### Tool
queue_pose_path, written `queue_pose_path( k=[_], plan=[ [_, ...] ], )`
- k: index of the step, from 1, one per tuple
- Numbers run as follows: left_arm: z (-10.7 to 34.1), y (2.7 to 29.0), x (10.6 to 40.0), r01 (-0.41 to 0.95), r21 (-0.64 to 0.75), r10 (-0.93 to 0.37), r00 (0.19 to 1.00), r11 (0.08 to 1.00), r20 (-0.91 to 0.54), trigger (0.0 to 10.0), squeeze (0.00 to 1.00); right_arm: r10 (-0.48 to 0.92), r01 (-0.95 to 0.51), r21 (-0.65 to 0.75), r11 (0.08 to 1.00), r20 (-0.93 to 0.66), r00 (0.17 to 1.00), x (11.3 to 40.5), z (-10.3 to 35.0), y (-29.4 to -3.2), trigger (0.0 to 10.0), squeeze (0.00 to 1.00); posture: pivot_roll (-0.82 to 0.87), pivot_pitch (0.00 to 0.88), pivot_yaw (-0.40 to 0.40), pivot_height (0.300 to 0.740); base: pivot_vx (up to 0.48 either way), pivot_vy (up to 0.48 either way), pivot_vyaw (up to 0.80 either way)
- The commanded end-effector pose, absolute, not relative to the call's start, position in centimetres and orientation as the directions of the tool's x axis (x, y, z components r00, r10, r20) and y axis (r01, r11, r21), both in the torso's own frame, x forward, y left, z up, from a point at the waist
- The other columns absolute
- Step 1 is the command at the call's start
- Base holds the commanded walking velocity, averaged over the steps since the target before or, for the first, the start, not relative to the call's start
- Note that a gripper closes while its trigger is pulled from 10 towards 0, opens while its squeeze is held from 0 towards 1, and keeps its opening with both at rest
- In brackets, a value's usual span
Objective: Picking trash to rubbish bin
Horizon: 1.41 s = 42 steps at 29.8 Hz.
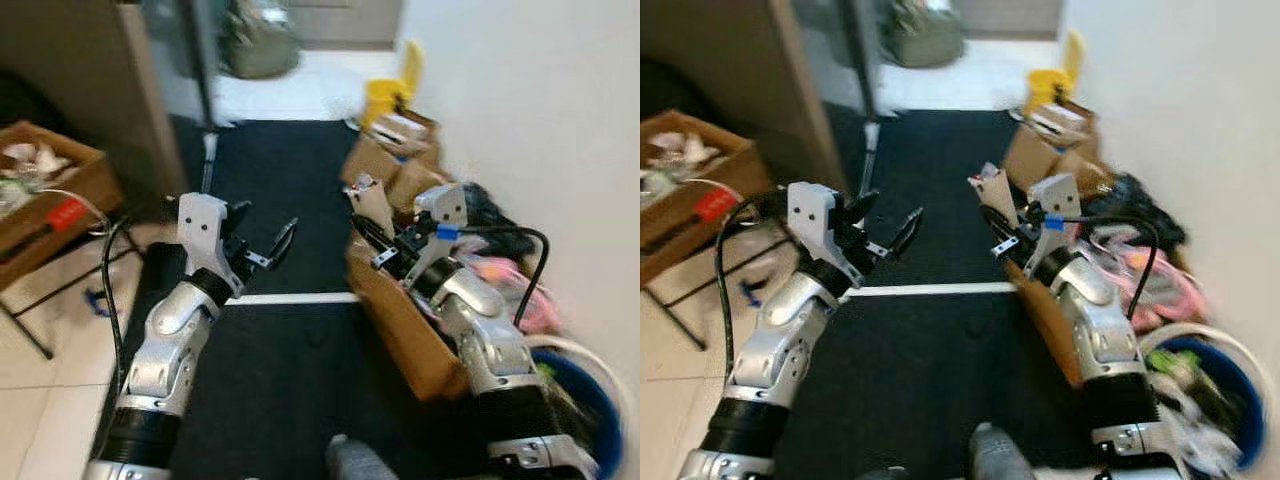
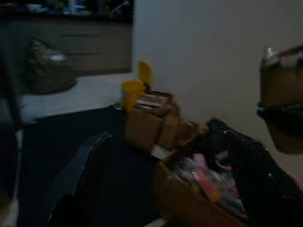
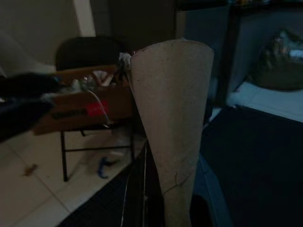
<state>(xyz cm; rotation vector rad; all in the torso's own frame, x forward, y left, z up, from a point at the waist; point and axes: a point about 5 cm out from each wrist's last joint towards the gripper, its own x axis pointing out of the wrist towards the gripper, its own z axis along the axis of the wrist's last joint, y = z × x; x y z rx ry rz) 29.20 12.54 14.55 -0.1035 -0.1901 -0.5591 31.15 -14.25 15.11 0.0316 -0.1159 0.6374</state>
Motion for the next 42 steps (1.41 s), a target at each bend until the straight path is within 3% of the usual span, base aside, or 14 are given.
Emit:
queue_pose_path(
  k=[1, 6, 17, 34, 42],
  plan=[
    [14.8, 12.3, 29.2, 0.547, -0.018, -0.532, 0.821, 0.837, 0.206, 10.0, 0.00, 0.577, -0.581, -0.004, 0.814, 0.127, 0.807, 31.3, 15.3, -14.6, 10.0, 0.00, -0.03, 0.000, -0.030, 0.740, 0.472, 0.000, 0.00],
    [14.8, 12.3, 29.2, 0.548, -0.015, -0.534, 0.820, 0.836, 0.207, 10.0, 0.00, 0.582, -0.584, -0.022, 0.811, 0.124, 0.803, 31.3, 15.4, -14.6, 10.0, 0.00, -0.03, 0.000, -0.029, 0.740, 0.472, 0.000, 0.00],
    [14.8, 12.4, 29.2, 0.548, -0.009, -0.535, 0.820, 0.837, 0.204, 10.0, 0.00, 0.588, -0.590, -0.023, 0.807, 0.125, 0.799, 31.2, 15.4, -14.6, 10.0, 0.00, -0.03, 0.000, -0.028, 0.740, 0.472, 0.000, 0.66],
    [14.6, 13.3, 29.2, 0.515, -0.008, -0.504, 0.842, 0.857, 0.192, 10.0, 0.00, 0.595, -0.595, -0.037, 0.803, 0.117, 0.795, 31.3, 15.5, -14.7, 10.0, 0.00, -0.02, 0.000, -0.030, 0.740, 0.472, 0.000, 0.00],
    [14.3, 13.8, 29.0, 0.502, -0.004, -0.493, 0.851, 0.865, 0.179, 10.0, 0.00, 0.656, -0.647, -0.106, 0.755, 0.113, 0.747, 31.5, 16.3, -13.8, 10.0, 0.00, -0.02, 0.000, -0.028, 0.740, 0.472, 0.000, 0.35]
  ],
)
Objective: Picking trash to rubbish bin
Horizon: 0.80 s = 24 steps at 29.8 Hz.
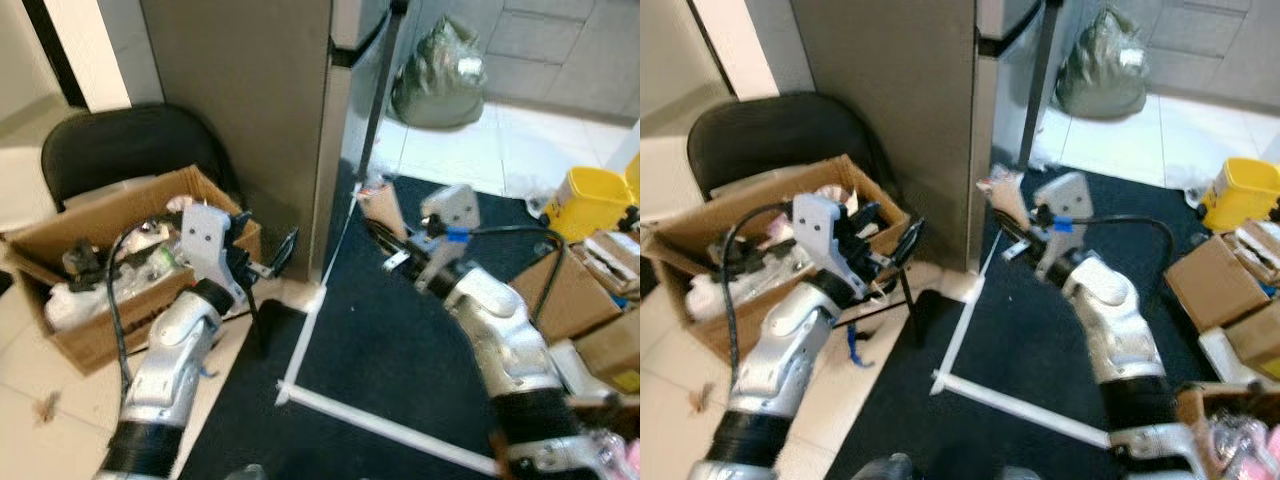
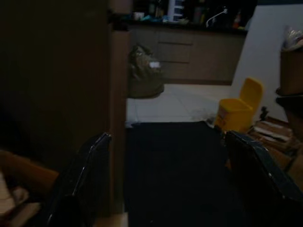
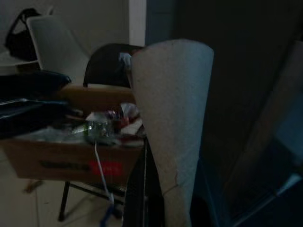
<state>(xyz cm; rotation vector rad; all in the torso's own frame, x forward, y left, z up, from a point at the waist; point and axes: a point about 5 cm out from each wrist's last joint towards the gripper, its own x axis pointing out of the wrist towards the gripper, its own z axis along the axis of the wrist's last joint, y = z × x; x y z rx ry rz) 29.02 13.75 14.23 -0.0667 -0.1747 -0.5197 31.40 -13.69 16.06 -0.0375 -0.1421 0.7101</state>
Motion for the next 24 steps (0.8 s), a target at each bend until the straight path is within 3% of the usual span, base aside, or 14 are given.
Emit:
queue_pose_path(
  k=[1, 21, 24],
  plan=[
    [14.29, 13.84, 28.93, 0.501, -0.003, -0.492, 0.852, 0.866, 0.179, 10.0, 0.00, 0.660, -0.650, -0.114, 0.751, 0.108, 0.743, 31.44, 16.21, -13.71, 10.0, 0.00, -0.01, 0.000, -0.032, 0.740, 0.472, 0.000, 0.80],
    [14.17, 13.89, 28.93, 0.503, 0.006, -0.496, 0.852, 0.864, 0.168, 10.0, 0.00, 0.654, -0.642, -0.129, 0.756, 0.107, 0.748, 31.51, 16.16, -13.80, 10.0, 0.00, 0.00, 0.000, -0.028, 0.740, 0.472, 0.000, 0.80],
    [14.15, 13.99, 28.88, 0.501, 0.007, -0.495, 0.853, 0.865, 0.165, 10.0, 0.00, 0.650, -0.636, -0.139, 0.759, 0.108, 0.752, 31.72, 16.44, -13.97, 10.0, 0.00, 0.00, 0.000, -0.030, 0.740, 0.472, 0.000, 0.00]
  ],
)
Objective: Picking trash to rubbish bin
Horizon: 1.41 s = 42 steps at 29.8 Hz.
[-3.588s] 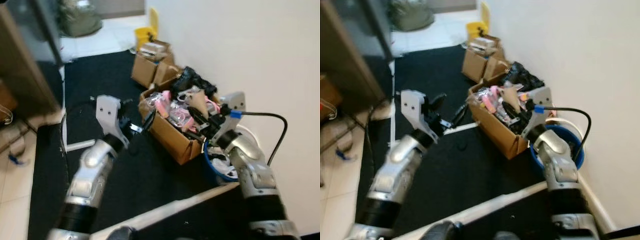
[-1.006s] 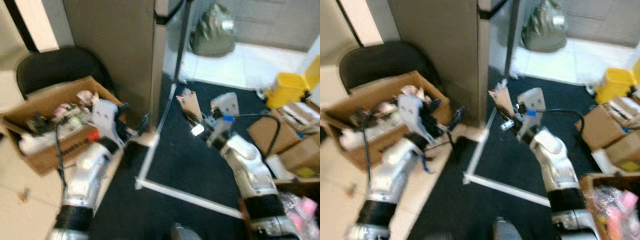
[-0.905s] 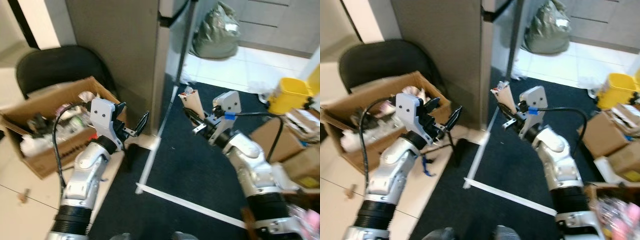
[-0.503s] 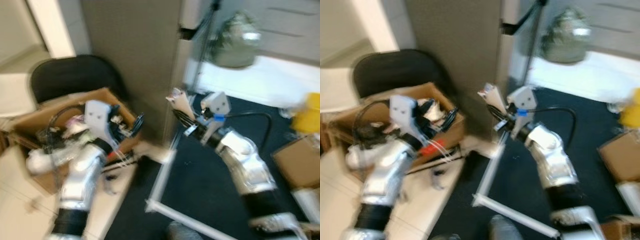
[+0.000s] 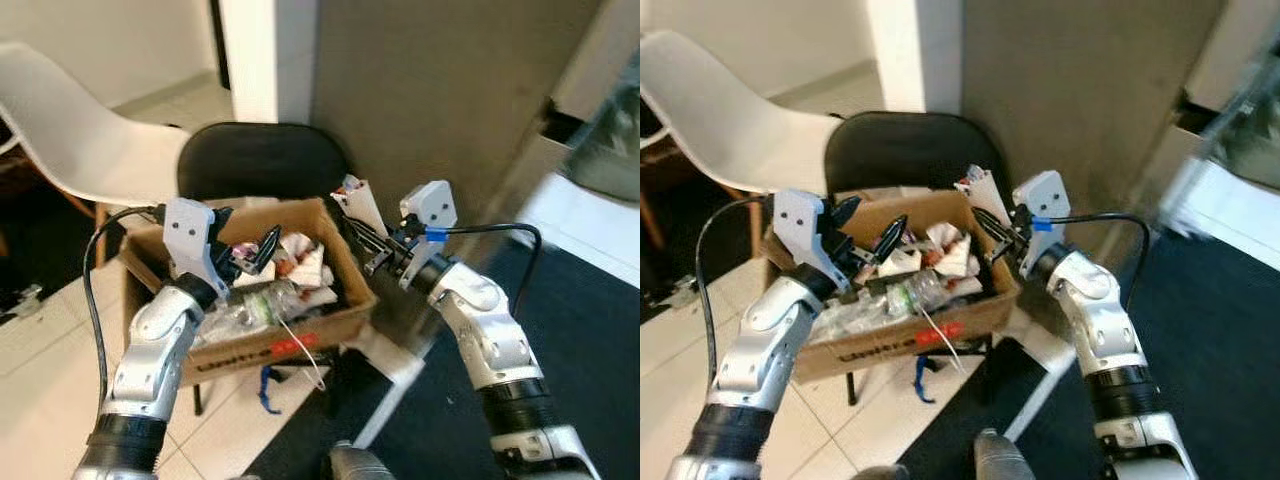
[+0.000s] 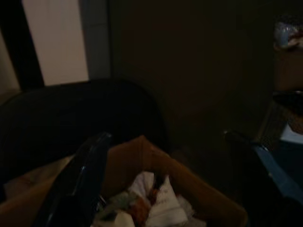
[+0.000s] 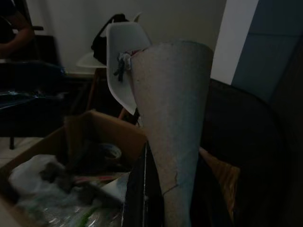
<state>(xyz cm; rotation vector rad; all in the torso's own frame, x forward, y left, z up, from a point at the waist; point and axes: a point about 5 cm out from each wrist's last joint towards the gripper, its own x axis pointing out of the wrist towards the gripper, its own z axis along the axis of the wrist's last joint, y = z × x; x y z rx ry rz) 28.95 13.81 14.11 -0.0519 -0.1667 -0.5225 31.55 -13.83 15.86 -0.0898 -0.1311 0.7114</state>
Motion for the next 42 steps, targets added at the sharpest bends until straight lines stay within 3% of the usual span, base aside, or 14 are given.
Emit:
queue_pose_path(
  k=[1, 7, 12, 18, 25, 30, 42],
  plan=[
    [14.1, 14.1, 28.8, 0.499, 0.005, -0.493, 0.855, 0.867, 0.161, 10.0, 0.00, 0.651, -0.635, -0.149, 0.758, 0.110, 0.751, 31.9, 16.8, -14.0, 10.0, 0.00, 0.00, 0.000, -0.030, 0.740, 0.461, 0.000, 0.00],
    [13.6, 14.7, 28.7, 0.499, -0.049, -0.493, 0.865, 0.865, 0.098, 10.0, 0.00, 0.698, -0.670, -0.220, 0.709, 0.087, 0.711, 32.3, 17.8, -13.3, 10.0, 0.00, 0.01, 0.000, -0.027, 0.740, 0.215, 0.000, 0.00],
    [12.5, 15.4, 27.5, 0.583, 0.009, -0.583, 0.812, 0.812, -0.013, 10.0, 0.00, 0.716, -0.680, -0.301, 0.669, 0.013, 0.698, 32.9, 18.0, -12.5, 10.0, 0.00, 0.02, 0.000, -0.031, 0.740, 0.000, 0.000, 0.00],
    [12.2, 17.2, 26.6, 0.589, 0.046, -0.584, 0.808, 0.807, -0.079, 10.0, 0.00, 0.697, -0.659, -0.350, 0.665, -0.026, 0.717, 34.1, 18.6, -12.0, 10.0, 0.00, 0.04, 0.000, -0.042, 0.740, 0.000, 0.000, 0.00],
    [12.9, 18.5, 24.3, 0.694, 0.100, -0.676, 0.718, 0.713, -0.167, 10.0, 0.00, 0.699, -0.675, -0.391, 0.625, -0.105, 0.708, 35.0, 18.0, -10.3, 10.0, 0.00, 0.06, 0.000, -0.053, 0.740, 0.000, 0.000, 0.00],
    [13.8, 18.6, 23.5, 0.730, 0.122, -0.708, 0.682, 0.672, -0.183, 10.0, 0.00, 0.707, -0.715, -0.439, 0.544, -0.220, 0.672, 34.7, 16.1, -9.8, 10.0, 0.00, 0.06, 0.000, -0.052, 0.740, 0.000, 0.000, 0.00],
    [14.2, 18.5, 23.1, 0.748, 0.139, -0.720, 0.663, 0.649, -0.203, 10.0, 0.00, 0.707, -0.749, -0.385, 0.539, -0.276, 0.651, 34.6, 14.2, -9.4, 10.0, 0.00, 0.06, 0.000, -0.051, 0.740, 0.000, 0.000, 0.00]
  ],
)
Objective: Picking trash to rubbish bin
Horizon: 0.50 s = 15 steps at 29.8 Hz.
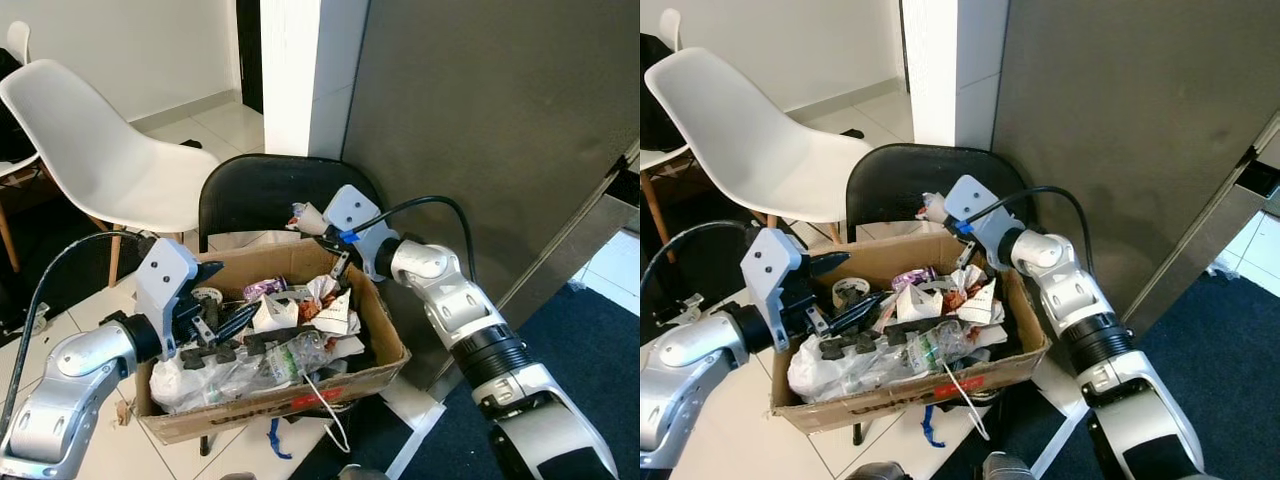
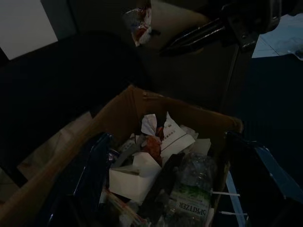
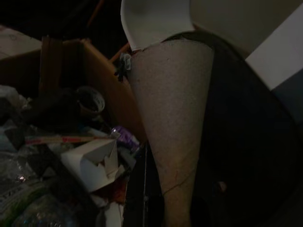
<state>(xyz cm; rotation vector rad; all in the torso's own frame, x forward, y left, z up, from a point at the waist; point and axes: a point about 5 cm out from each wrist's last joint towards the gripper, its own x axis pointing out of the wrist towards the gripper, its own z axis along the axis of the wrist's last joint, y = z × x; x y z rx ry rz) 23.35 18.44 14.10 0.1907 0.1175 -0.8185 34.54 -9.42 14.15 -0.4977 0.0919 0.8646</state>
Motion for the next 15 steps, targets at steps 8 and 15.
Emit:
queue_pose_path(
  k=[8, 15],
  plan=[
    [14.08, 18.32, 23.00, 0.760, 0.142, -0.728, 0.649, 0.634, -0.221, 10.0, 0.00, 0.761, -0.789, -0.281, 0.546, -0.228, 0.607, 34.41, 14.22, -9.12, 10.0, 1.00, 0.06, 0.000, -0.052, 0.740, 0.000, 0.000, 0.00],
    [14.04, 18.14, 23.05, 0.765, 0.143, -0.733, 0.644, 0.628, -0.221, 10.0, 0.00, 0.740, -0.762, -0.216, 0.611, -0.185, 0.646, 34.87, 14.42, -9.74, 10.0, 1.00, 0.06, 0.000, -0.053, 0.740, 0.000, 0.000, 0.00]
  ],
)
